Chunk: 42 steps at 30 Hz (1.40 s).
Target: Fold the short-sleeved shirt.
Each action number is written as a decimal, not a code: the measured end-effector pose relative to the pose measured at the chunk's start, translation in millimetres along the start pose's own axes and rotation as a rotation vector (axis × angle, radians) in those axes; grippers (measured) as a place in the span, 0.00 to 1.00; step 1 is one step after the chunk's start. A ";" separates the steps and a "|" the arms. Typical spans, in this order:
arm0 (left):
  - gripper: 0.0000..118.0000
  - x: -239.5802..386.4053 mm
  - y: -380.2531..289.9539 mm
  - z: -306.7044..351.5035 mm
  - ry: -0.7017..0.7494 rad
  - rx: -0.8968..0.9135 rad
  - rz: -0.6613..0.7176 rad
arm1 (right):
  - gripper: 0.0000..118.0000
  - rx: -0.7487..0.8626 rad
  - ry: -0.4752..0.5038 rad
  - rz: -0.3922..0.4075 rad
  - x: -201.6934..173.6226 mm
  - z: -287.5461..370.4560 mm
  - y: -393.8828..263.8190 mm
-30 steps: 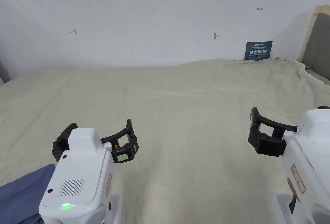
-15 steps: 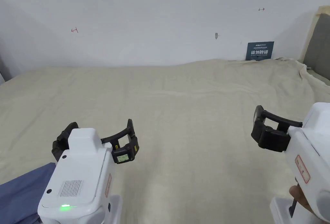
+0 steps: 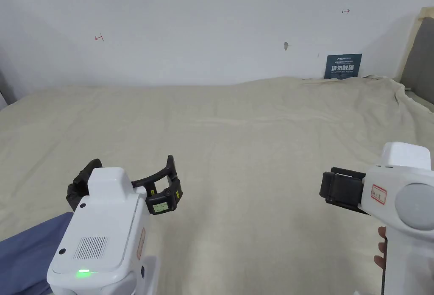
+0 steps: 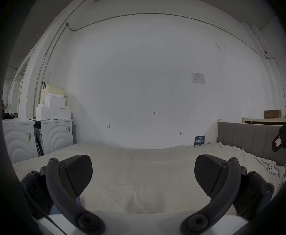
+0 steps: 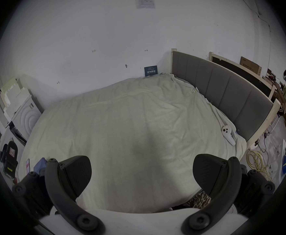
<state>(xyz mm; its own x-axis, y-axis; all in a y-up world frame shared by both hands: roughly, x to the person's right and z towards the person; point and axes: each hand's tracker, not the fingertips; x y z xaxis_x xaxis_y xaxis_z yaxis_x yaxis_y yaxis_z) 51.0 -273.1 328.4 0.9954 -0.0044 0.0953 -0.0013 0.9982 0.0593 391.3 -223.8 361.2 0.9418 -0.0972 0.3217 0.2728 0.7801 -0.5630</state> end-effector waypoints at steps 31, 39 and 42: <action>1.00 3.7 -0.7 3.4 -0.005 0.004 -0.002 | 0.99 0.456 0.063 -0.012 4.7 10.6 -28.6; 1.00 5.2 -0.3 4.1 -0.003 0.012 -0.008 | 0.99 0.620 0.013 0.087 10.1 4.9 -34.7; 1.00 5.2 0.2 4.4 -0.005 0.016 -0.007 | 0.99 0.637 0.021 0.099 10.3 9.5 -37.0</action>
<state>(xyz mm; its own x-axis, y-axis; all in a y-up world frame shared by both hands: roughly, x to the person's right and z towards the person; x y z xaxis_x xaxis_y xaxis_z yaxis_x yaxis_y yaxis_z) 55.7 -273.3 333.3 0.9950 -0.0120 0.0994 0.0044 0.9971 0.0762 389.1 -247.9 392.5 0.9619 -0.0128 0.2731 0.0204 0.9995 -0.0250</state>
